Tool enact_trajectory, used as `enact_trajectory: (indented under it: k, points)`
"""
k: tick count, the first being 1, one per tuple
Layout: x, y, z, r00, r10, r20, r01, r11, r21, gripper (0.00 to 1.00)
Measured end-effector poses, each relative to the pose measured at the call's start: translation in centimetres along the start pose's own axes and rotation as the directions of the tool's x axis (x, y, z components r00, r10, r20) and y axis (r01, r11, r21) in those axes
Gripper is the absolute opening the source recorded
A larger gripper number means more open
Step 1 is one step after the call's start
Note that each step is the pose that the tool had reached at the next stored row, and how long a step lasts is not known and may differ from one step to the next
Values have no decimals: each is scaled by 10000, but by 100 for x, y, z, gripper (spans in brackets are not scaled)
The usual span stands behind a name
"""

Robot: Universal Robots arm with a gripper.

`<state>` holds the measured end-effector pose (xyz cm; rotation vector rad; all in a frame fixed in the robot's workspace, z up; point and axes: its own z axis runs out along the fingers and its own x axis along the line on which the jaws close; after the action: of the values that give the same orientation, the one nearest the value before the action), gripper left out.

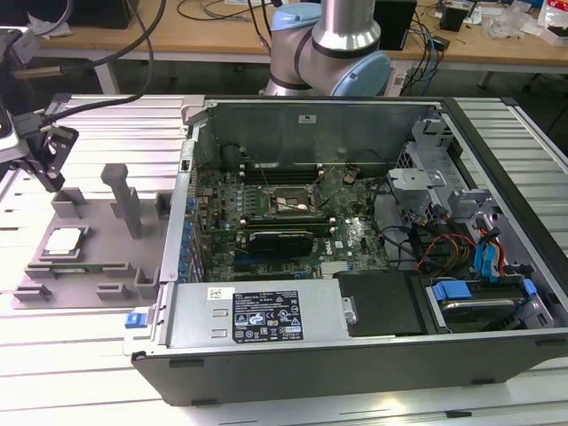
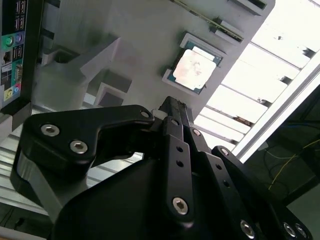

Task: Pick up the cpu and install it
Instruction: 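Pick up the cpu and move it towards the insertion slot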

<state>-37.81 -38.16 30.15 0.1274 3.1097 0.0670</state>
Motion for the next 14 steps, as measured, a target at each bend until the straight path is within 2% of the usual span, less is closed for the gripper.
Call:
enact_trajectory:
  k: [2,4,10,12,14]
  points:
    - [18,-3,37,10000,0,-22,0,10000,0,11]
    - [22,-3,57,10000,6,-87,-6,10000,6,11]
    - [26,-10,144,9992,19,-401,-17,10000,33,11]
    - [27,-20,167,9991,17,-415,-16,10000,35,11]
    - [31,-38,219,9991,19,-422,-17,10000,35,11]
